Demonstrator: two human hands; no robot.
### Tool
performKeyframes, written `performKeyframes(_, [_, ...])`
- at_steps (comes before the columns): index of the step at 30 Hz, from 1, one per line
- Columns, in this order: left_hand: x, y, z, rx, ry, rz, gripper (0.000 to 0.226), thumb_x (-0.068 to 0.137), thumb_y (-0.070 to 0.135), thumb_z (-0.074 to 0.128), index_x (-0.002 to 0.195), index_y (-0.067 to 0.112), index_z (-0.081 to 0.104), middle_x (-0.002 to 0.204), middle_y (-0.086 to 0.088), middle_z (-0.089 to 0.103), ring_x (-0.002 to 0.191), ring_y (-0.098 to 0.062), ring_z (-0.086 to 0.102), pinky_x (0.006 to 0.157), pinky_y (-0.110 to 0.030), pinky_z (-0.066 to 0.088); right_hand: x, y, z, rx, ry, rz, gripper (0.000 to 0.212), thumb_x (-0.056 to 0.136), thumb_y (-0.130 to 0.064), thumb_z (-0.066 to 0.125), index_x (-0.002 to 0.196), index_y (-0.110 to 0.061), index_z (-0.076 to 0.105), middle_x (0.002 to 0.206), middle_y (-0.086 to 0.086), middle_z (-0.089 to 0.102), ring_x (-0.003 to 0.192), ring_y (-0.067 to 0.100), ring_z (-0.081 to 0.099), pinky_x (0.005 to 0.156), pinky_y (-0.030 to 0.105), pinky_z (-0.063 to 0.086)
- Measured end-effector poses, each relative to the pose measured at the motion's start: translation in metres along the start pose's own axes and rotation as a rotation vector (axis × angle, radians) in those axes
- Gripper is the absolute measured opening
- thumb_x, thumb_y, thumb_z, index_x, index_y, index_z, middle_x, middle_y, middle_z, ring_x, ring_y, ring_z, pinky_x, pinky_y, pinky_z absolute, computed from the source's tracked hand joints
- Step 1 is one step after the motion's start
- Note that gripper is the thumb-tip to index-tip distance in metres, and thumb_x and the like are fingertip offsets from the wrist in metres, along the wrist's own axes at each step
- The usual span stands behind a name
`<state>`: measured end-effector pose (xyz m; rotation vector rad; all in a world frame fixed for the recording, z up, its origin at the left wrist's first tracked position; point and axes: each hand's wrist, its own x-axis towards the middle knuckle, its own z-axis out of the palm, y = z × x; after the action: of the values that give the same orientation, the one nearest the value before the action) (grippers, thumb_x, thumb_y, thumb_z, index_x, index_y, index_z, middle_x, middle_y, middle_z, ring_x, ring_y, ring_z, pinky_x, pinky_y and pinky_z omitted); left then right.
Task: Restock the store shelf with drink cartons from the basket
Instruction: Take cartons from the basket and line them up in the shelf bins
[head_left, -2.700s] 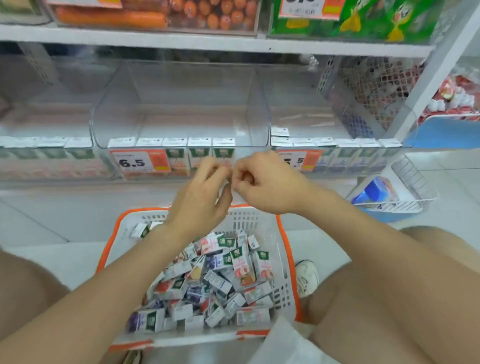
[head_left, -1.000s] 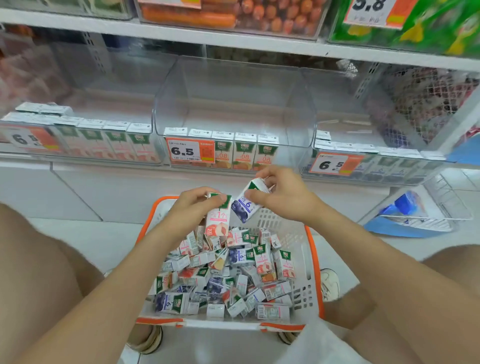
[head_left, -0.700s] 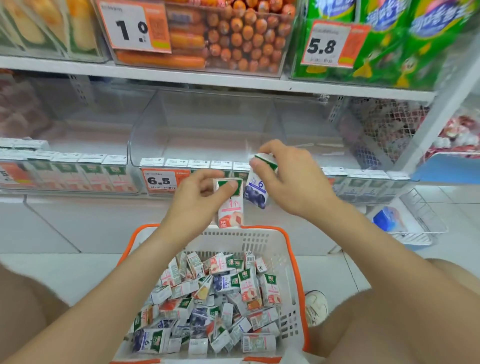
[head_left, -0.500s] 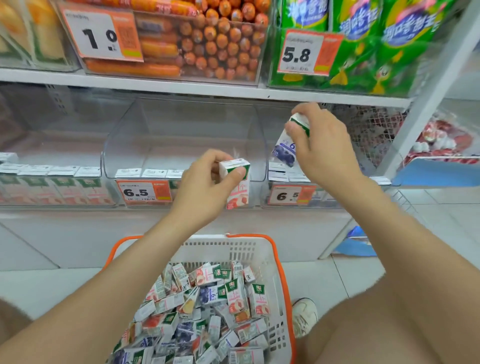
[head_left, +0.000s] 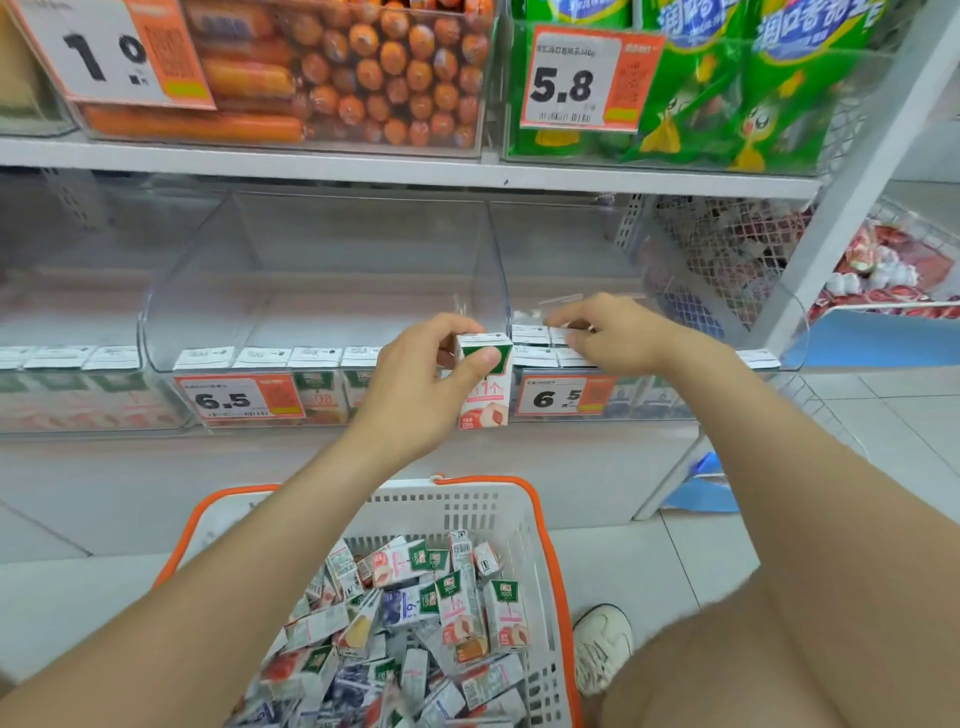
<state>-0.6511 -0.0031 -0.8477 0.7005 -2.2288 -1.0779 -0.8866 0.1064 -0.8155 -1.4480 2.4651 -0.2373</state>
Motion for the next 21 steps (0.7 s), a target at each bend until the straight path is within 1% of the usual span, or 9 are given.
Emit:
performKeyframes(2, [0.001,0.001,-0.002,-0.024,0.001,-0.031,0.027,0.098,0.037,0.071,0.123,0.027,0.070,0.107,0.008,0.070,0.099,-0.009,0.063,0.089,-0.033,0.054,0.000,-0.004,0.003,0.016,0.017,0.056,0.047,0.102,-0.010,0.045,0.146,-0.020,0.060,0.146,0.007,0.061,0.129,0.032,0.058,0.100,0.027,0.042])
performKeyframes(4, [0.003,0.002,-0.005,-0.089,0.005,-0.090,0.027,0.096,0.037,0.075,0.121,0.028,0.071,0.108,0.005,0.069,0.097,-0.010,0.064,0.089,-0.031,0.055,-0.001,-0.012,0.008,-0.005,0.124,0.089,0.045,0.100,-0.014,0.042,0.142,-0.015,0.059,0.135,0.015,0.067,0.122,0.039,0.059,0.097,0.030,0.045])
performKeyframes(7, [0.003,0.006,-0.017,-0.218,0.031,-0.196,0.029,0.093,0.035,0.079,0.119,0.025,0.070,0.111,-0.003,0.069,0.097,-0.017,0.068,0.077,-0.027,0.053,-0.015,-0.044,0.012,-0.115,0.447,0.087,0.033,0.095,-0.016,0.047,0.124,-0.013,0.063,0.115,0.017,0.068,0.108,0.042,0.059,0.091,0.047,0.051])
performKeyframes(9, [-0.001,0.008,-0.032,-0.302,0.063,-0.251,0.029,0.094,0.032,0.078,0.118,0.020,0.069,0.107,-0.004,0.073,0.089,-0.012,0.073,0.067,-0.024,0.054,-0.033,-0.074,0.018,0.048,0.629,-0.014,0.025,0.094,-0.018,0.051,0.114,-0.016,0.065,0.104,0.009,0.068,0.099,0.032,0.061,0.085,0.044,0.051])
performKeyframes(10, [-0.005,0.008,-0.041,-0.353,0.074,-0.278,0.029,0.094,0.029,0.079,0.117,0.016,0.069,0.103,-0.004,0.075,0.081,-0.008,0.074,0.064,-0.023,0.055,-0.044,-0.091,0.022,0.219,0.637,-0.087,0.022,0.094,-0.021,0.053,0.112,-0.019,0.066,0.099,0.003,0.069,0.092,0.023,0.063,0.081,0.039,0.053])
performKeyframes(12, [-0.014,0.008,-0.061,-0.448,0.071,-0.320,0.030,0.091,0.026,0.081,0.114,0.011,0.070,0.095,-0.006,0.079,0.077,-0.012,0.076,0.061,-0.025,0.056,-0.064,-0.123,0.033,0.558,0.442,-0.190,0.026,0.098,-0.031,0.059,0.123,-0.025,0.065,0.098,-0.006,0.069,0.081,0.011,0.067,0.073,0.032,0.056])
performKeyframes(15, [-0.030,0.004,-0.093,-0.519,0.034,-0.331,0.025,0.092,0.024,0.080,0.111,0.008,0.073,0.091,-0.008,0.081,0.078,-0.020,0.078,0.063,-0.031,0.060,-0.072,-0.156,0.052,0.727,0.264,-0.238,0.037,0.097,-0.040,0.067,0.132,-0.031,0.060,0.097,0.000,0.072,0.078,0.019,0.073,0.074,0.048,0.061])
performKeyframes(18, [-0.042,-0.008,-0.126,-0.456,0.006,-0.303,0.020,0.096,0.021,0.075,0.114,0.014,0.074,0.098,-0.007,0.082,0.092,-0.024,0.079,0.087,-0.040,0.064,-0.066,-0.184,0.056,0.878,0.235,-0.247,0.035,0.096,-0.026,0.074,0.129,-0.025,0.061,0.098,0.014,0.072,0.082,0.033,0.074,0.073,0.057,0.061])
performKeyframes(21, [-0.048,-0.021,-0.164,-0.389,-0.040,-0.288,0.021,0.103,0.017,0.067,0.123,0.017,0.072,0.107,-0.005,0.081,0.105,-0.027,0.076,0.107,-0.053,0.053,-0.058,-0.213,0.056,0.941,0.176,-0.256,0.033,0.097,-0.021,0.073,0.127,-0.024,0.061,0.101,0.017,0.072,0.084,0.034,0.074,0.070,0.046,0.061])
